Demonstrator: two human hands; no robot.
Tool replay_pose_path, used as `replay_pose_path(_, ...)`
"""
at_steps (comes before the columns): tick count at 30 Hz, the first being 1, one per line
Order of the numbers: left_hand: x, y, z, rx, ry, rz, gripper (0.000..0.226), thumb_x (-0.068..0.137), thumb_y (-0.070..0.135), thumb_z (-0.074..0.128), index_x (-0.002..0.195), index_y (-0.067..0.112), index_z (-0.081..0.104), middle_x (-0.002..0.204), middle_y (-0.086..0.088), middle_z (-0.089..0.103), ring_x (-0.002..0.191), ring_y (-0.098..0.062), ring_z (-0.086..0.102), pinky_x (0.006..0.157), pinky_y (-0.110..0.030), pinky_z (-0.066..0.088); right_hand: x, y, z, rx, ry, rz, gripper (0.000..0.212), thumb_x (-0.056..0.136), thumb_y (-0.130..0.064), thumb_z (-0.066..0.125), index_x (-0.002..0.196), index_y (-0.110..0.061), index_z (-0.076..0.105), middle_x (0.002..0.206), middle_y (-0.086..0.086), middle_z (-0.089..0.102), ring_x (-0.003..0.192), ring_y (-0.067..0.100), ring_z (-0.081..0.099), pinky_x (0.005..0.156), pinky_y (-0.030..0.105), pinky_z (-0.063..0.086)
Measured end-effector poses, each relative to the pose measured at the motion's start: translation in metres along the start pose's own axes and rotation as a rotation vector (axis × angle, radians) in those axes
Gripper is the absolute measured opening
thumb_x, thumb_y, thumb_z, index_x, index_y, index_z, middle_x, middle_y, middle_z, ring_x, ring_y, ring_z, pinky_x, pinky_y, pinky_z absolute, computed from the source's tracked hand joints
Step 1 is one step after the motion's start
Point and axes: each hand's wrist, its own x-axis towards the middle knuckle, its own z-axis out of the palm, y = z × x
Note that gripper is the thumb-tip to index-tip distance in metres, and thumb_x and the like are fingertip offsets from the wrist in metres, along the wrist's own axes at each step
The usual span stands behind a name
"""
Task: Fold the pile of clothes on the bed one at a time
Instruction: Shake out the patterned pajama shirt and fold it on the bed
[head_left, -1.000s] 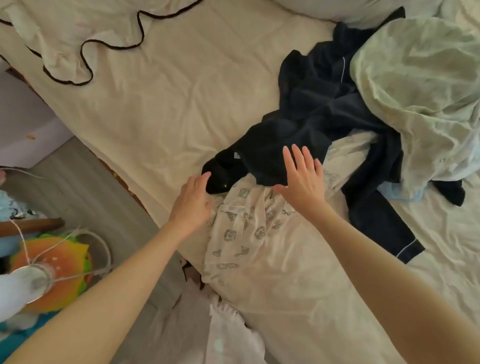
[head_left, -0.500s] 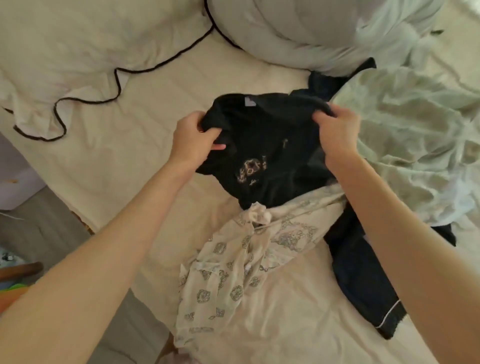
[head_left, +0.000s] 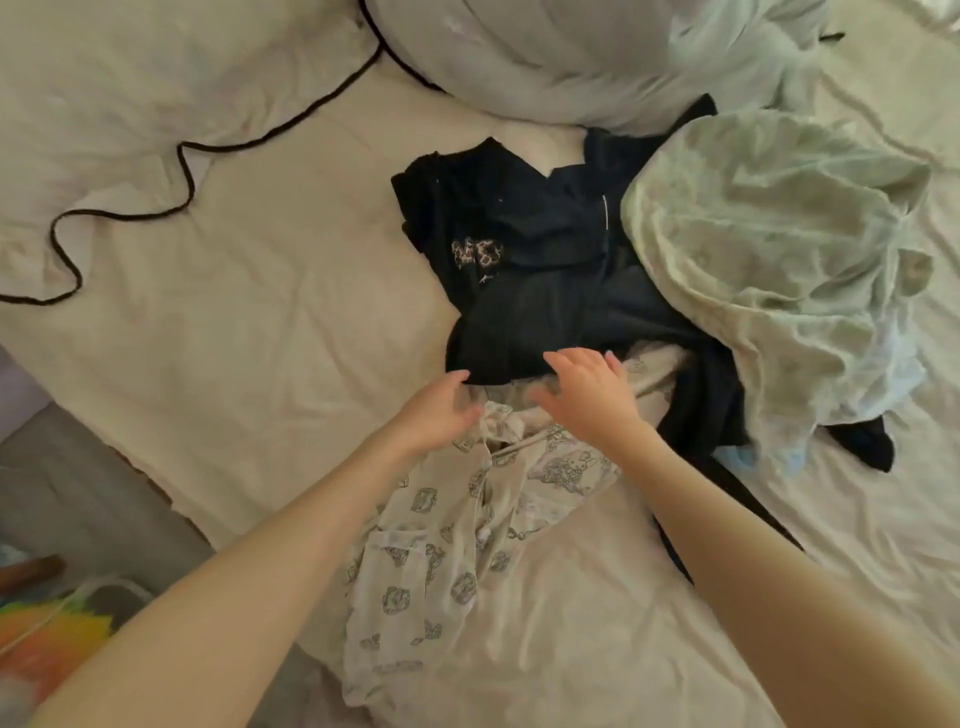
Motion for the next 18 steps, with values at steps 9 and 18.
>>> replay_pose_path(9, -0.044, -0.028, 0.062, 0.029, -0.014, 0.146, 0.009, 0.091, 0.02, 0.057, 0.084, 0.014, 0.059, 0.076, 0.006, 0.058, 0.067, -0.012, 0.053, 0.054, -0.015, 0.034, -0.091, 0.009, 0.044, 0.216, 0.192, 0.074, 0.012, 0.089, -0.01, 0.062, 0.091, -0.005, 0.073, 0.08, 0.008, 0.063, 0.079, 0.027, 0.056, 0.077, 0.032, 0.033)
replay_pose_path(18, -0.13, -0.04, 0.034, -0.267, 0.056, 0.136, 0.003, 0.085, 0.021, 0.066, 0.086, 0.019, 0.063, 0.108, 0.01, 0.052, 0.101, -0.009, 0.056, 0.093, -0.027, 0.047, -0.138, -0.046, 0.001, 0.479, 0.378, 0.054, 0.014, 0.082, -0.002, 0.067, 0.092, -0.007, 0.074, 0.081, 0.004, 0.064, 0.081, 0.025, 0.057, 0.079, 0.022, 0.023)
